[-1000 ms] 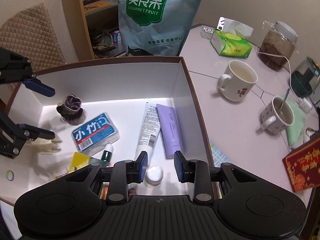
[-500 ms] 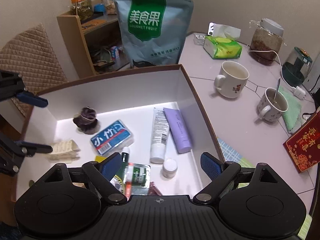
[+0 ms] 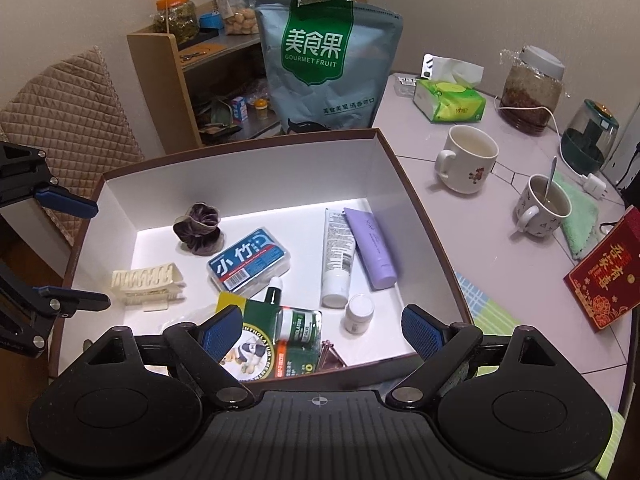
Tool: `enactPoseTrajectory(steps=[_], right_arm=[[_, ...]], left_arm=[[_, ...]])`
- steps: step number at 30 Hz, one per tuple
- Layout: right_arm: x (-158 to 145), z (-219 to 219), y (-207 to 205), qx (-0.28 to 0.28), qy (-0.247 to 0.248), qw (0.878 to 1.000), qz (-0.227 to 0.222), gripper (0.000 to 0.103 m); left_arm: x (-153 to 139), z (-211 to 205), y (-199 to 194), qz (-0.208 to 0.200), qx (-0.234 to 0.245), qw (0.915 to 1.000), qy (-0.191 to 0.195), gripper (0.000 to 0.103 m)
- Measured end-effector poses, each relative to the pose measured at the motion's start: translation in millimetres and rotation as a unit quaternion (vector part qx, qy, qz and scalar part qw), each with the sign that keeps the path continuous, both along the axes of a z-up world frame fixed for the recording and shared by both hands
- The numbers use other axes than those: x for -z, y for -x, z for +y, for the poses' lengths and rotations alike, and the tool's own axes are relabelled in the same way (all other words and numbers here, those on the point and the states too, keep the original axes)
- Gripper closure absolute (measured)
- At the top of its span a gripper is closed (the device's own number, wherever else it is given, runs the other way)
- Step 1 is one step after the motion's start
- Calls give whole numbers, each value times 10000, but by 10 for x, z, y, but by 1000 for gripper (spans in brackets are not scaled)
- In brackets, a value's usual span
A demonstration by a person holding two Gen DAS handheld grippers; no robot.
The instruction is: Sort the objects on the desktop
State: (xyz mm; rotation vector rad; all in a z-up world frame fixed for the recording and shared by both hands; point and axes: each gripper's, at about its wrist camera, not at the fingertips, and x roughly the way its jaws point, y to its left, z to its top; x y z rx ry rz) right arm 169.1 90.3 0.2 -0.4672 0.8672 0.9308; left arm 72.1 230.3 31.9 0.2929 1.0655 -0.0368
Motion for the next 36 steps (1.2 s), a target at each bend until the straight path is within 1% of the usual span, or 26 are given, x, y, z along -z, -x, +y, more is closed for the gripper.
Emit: enactPoseTrajectory(steps=[1,2,3,5,8,11,15,25,27,28,36], right_arm=[[-7,-11,18,7,-12,10000,-13,12],[-14,-24,35,21,-27,10000,-30,7],[-22,-36,53,35,-42,10000,-47,5],[-42,-59,86,43,-76,9999,-77,5],[-64,-87,131,51,-119,9999,-69,5],[-71,-109,179,67,-142,9999,-52,5],[-61,-126,231,40,-141,9998,111,5],[-84,-231,366,164,-158,9996,135,5],[-90,-250,384,177,-148,9997,120,5],[-91,-261,390,192,-148,9996,120,5],[-94,-334,435,228,-162,9995,146,5]], left_arm=[[0,-10,15,6,-10,10000,-9,29],[0,-20,29,13,-21,10000,-18,28],[0,-32,45,18,-28,10000,-29,28],[-2,-57,77,27,-30,10000,-46,26],[-1,-96,132,34,-23,10000,-57,22],[4,-129,187,31,-30,10000,-63,22],[-4,-163,256,18,-61,10000,-34,22],[-30,-232,417,-8,-123,9999,2,21],[-35,-257,451,-34,-111,9999,-17,19],[-39,-272,469,-59,-98,9999,-41,16],[-56,-333,556,-83,-112,9999,-44,15]])
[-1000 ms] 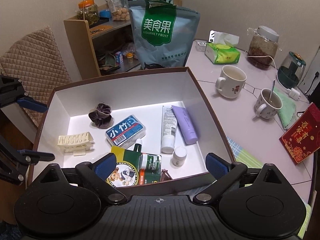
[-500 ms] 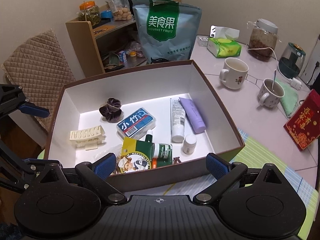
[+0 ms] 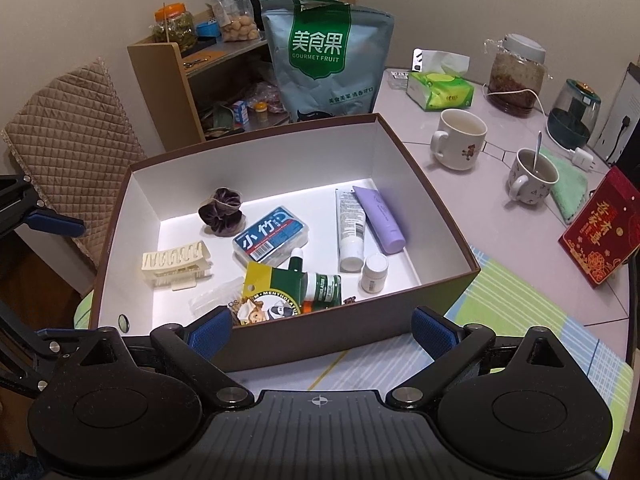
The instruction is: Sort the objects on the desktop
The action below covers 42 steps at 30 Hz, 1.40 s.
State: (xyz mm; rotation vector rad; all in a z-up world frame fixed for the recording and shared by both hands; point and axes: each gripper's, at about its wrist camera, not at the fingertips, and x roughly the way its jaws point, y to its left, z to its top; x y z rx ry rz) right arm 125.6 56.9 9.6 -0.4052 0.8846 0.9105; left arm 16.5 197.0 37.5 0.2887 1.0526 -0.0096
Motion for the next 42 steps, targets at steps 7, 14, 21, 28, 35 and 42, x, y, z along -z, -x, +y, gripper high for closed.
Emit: enactPoseTrajectory(steps=[7,14,21,28,35,42], right_arm=[[1,-34,36,-25,-12,10000,27,5],[17,-34,84,-98,-30,9999,84,5],[8,-33,108,-133,-70,9998,93,5],[18,-21,100,-145,-61,9998,111,5],[34,3,70,-156,-50,9998,125,5],[52,62,29,-153,-58,9998,148,5]], left_arm=[[6,-31,60,35,-91,9999,-69,15],[14,-57,102,40,-212,9997,-106,15],[26,-93,106,21,-265,9996,-125,15],[39,-98,104,-1,-307,9995,-95,15],[57,-79,86,1,-341,9994,-75,15],[76,-24,35,-8,-367,9993,-78,15]])
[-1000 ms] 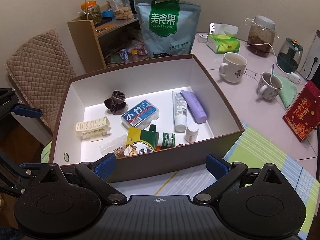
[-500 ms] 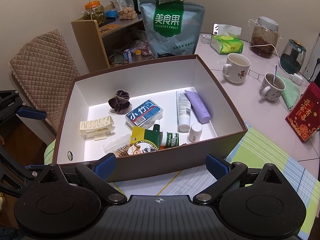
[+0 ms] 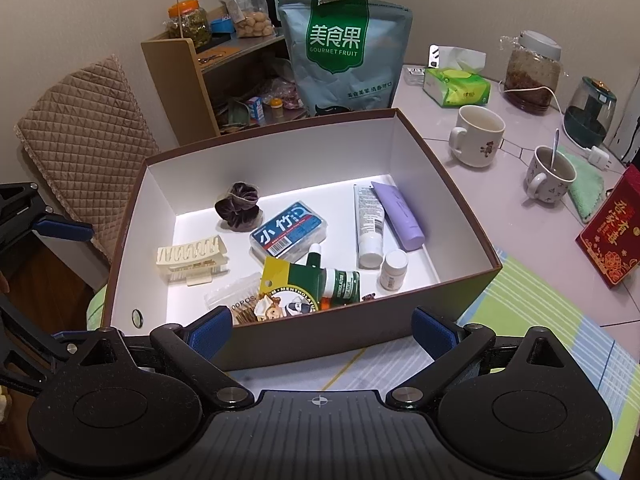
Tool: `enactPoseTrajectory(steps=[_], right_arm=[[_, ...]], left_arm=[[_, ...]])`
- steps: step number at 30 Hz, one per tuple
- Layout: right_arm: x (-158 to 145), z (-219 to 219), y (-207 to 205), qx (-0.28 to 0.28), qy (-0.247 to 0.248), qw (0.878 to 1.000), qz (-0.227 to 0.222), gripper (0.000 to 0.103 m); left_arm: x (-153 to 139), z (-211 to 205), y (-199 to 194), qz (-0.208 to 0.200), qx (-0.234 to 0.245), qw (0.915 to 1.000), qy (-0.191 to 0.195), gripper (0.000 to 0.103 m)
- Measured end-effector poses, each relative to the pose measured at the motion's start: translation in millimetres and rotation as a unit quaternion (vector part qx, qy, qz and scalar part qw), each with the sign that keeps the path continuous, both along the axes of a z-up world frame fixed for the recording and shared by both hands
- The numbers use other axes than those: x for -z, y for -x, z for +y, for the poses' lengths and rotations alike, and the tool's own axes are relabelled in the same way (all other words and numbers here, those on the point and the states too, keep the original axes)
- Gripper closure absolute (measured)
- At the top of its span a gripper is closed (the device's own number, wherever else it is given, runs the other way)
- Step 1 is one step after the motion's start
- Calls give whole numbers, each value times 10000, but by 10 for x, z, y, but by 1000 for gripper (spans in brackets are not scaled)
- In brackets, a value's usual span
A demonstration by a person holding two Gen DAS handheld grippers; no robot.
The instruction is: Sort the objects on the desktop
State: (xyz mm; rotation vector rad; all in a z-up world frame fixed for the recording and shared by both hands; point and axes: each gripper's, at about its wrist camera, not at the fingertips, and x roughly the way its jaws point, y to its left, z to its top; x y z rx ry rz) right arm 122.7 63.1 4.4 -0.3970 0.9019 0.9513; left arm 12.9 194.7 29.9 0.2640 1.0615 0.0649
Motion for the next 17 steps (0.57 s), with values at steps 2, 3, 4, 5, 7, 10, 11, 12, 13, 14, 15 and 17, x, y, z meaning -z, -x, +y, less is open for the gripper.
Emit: enactPoseTrajectory(steps=[2,3,4,5,7,10,11,12,13,14,15,17], right_arm=[[1,20,-15,4,-3,10000,1,5],[3,30,-23,5,-2,10000,2,5],[6,41,-31,5,-1,10000,2,5],[10,53,-41,9,4,10000,4,5],[20,78,-62,16,15,10000,13,5],[34,121,-96,20,32,10000,20,5],[38,135,-108,22,37,10000,27,5],[43,149,-120,22,41,10000,35,5],[48,163,-131,24,46,10000,42,5],[54,176,-141,23,52,10000,50,5],[59,192,-151,17,56,10000,60,5],[69,218,-165,-5,62,10000,69,5]], left_arm=[[6,22,-27,-8,-3,10000,-1,15],[9,36,-41,-11,-7,10000,4,15],[12,49,-56,-14,-11,10000,9,15],[18,63,-71,-14,-13,10000,15,15],[30,90,-101,-11,-15,10000,24,15],[48,133,-146,-39,-20,10000,45,15],[53,147,-161,-51,-22,10000,52,15],[57,162,-176,-69,-32,10000,54,15],[59,177,-190,-100,-60,9999,44,15],[61,195,-205,-123,-85,9999,38,15],[65,216,-221,-124,-110,9999,38,15],[72,256,-247,-108,-174,9998,33,15]])
